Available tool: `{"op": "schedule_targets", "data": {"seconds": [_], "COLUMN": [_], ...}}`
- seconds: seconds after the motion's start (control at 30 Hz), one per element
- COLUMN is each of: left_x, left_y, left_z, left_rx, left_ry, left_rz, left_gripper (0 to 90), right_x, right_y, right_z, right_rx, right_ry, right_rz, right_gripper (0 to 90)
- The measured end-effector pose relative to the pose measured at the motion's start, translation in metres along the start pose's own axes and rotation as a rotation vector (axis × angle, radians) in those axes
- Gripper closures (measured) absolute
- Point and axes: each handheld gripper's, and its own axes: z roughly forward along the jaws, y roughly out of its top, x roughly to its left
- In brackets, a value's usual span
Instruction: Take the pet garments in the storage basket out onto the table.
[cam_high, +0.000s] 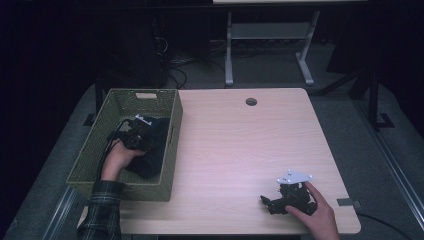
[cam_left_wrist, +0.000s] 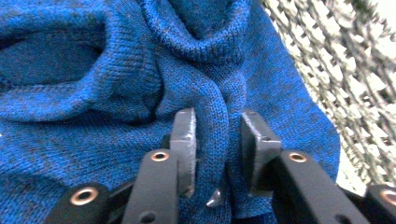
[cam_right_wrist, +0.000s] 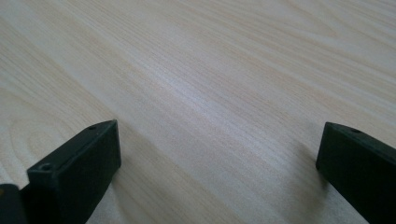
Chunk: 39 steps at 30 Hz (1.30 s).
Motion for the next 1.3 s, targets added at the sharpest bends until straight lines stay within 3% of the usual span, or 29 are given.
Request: {"op": "schedule_targets", "data": {"seconds": [0.27,0.47,0.8,1.1,1.3], "left_x": [0.006,0.01,0.015,0.01,0.003], "left_y": [0.0,-0.002,-0.008,-0.01,-0.01], "left_z": [-0.021,-0.038,-0.067,-0.094,-0.111], "left_rx": [-0.131,-0.223,-0.404,-0.547,-0.623], "left_ry": [-0.028,-0.029,-0.073,-0.106,-0.105], "left_rz": [-0.046,-0.077,-0.118,-0.123,-0.097], "left_gripper": [76.0,76.8,77.5,77.5,77.5], "right_x": [0.0,0.0,0.0,-0.001,-0.001], "right_y": [0.0,0.0,0.0,0.001,0.0], "right_z": [0.0,0.0,0.0,0.001,0.001], "right_rx": [0.0,-0.001,-0.002,-0.001,-0.002], "right_ry": [0.0,0.0,0.001,0.003,0.003], "right_rz": [0.0,0.001,-0.001,-0.004,-0.004], "right_gripper": [0.0,0.0,0.0,0.0,0.0]}}
